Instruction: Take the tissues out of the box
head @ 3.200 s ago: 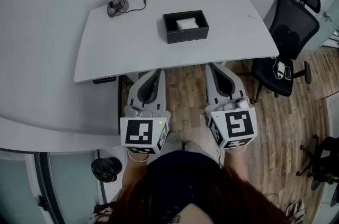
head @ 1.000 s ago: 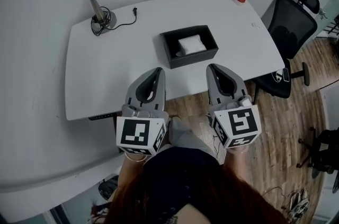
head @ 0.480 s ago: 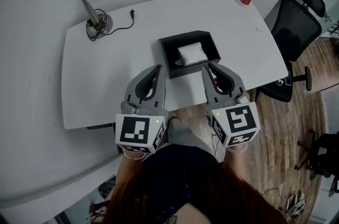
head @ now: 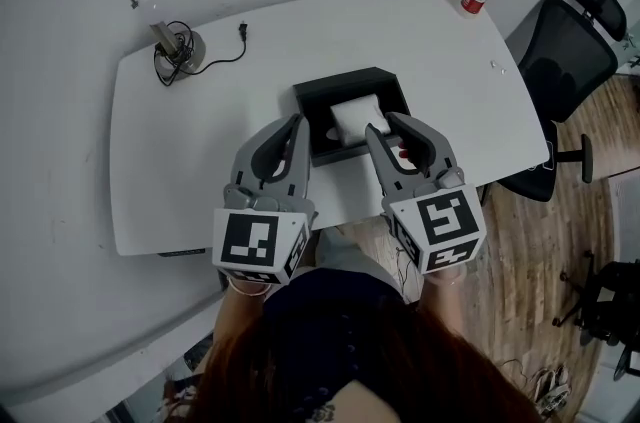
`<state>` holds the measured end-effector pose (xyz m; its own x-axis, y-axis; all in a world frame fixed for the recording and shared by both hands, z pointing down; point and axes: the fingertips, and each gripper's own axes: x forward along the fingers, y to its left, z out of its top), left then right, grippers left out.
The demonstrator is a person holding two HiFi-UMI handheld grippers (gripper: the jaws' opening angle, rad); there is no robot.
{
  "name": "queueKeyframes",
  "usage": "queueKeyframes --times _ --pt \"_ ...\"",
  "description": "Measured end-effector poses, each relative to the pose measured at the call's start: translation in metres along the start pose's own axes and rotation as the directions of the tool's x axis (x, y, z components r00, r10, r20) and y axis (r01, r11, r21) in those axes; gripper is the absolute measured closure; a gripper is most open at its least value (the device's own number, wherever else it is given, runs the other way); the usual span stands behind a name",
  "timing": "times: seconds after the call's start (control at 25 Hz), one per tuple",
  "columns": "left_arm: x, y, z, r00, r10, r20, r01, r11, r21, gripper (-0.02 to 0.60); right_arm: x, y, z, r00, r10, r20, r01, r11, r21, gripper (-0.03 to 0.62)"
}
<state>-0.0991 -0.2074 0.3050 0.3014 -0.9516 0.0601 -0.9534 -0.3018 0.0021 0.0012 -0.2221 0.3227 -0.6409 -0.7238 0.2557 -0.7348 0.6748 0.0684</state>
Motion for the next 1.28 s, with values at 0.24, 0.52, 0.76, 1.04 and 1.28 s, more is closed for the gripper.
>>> queueKeyframes --times 0.24,0.52,0.76,1.04,1.28 --pt "0.013 0.002 -0.002 1.0 0.014 -0.014 -0.014 1.0 0.002 0.56 0.014 -0.009 -0.01 0.999 0.035 -0.038 -0.034 0.999 0.012 0.441" --pt "0.018 0.001 -0.003 0.999 0.01 -0.03 -0.01 1.0 0.007 0.561 0.023 -0.006 -0.02 0.996 0.059 -0.072 -0.059 0.998 0.011 0.399" --pt "0.022 0.006 -0.004 0.999 -0.008 -0.034 0.008 1.0 0.007 0.56 0.03 -0.004 -0.028 0.992 0.06 -0.111 -0.059 0.998 0.008 0.368" --pt "0.036 0.017 -0.002 0.998 -0.052 -0.036 0.052 0.999 -0.004 0.56 0.045 -0.003 -0.036 0.983 0.046 -0.18 -0.046 0.999 0.003 0.345" --pt "0.049 0.025 0.001 0.995 -0.09 -0.038 0.09 0.996 -0.013 0.56 0.057 -0.007 -0.043 0.972 0.017 -0.236 -0.017 1.0 0.003 0.329"
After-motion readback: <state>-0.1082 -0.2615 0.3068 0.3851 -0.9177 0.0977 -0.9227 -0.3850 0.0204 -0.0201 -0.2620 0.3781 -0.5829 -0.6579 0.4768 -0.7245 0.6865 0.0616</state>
